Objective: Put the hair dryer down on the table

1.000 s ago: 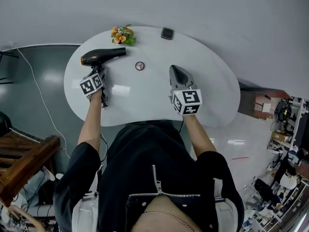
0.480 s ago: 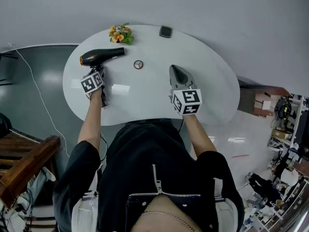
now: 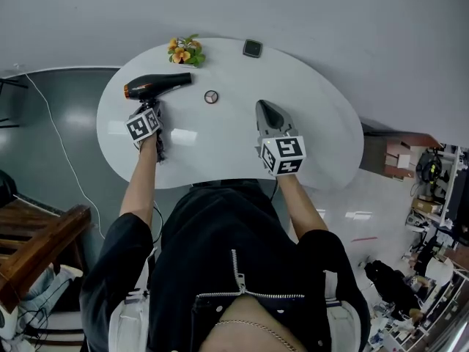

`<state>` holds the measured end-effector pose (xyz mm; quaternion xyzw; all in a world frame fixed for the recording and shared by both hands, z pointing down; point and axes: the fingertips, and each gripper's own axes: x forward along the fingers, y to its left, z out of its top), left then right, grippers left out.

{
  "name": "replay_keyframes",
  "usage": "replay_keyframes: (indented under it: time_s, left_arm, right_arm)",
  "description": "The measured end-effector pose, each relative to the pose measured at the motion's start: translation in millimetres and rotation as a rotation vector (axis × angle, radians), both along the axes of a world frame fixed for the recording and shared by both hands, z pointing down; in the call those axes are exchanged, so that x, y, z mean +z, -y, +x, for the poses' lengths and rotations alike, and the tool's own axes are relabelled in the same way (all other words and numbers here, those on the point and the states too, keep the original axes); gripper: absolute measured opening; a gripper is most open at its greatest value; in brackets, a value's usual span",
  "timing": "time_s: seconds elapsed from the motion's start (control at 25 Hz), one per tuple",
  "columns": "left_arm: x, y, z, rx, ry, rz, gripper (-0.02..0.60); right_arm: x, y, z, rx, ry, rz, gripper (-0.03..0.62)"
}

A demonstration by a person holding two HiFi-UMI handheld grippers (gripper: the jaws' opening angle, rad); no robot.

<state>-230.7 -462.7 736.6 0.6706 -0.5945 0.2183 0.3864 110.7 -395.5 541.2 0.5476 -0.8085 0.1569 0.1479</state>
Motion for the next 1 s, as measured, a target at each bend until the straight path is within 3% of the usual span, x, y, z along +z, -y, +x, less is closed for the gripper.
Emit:
replay_keyframes:
  time_s: [0.2,0.4,0.64,1.0]
  left_arm:
    - [-12.8,-5.8,-3.4,0.014,0.028,0.041,0.264]
    - [-38.7,-16.2,-5.2,0.032,0.082,0.139,0.248]
    - [-71.4,-39.6,-6.9,0.093,0.105,0.231,0.076]
    - [-134.3,-72.9,-4.1,0.187,0.105,0.399,0.026]
  right_arm:
    - [-2.1,-5.0,-7.2,-0.012,0.007,0.009,-0.002]
    - [-7.3,-8.6,-19.5,-0.038,0.022,0.026,0.002]
    - [-11.5,-20.8,-43.6,-0.070,0.057,0.034,-0.003]
    - [-23.8,-38.4,-69.7,-0.061,0.060,0.080,-0.005]
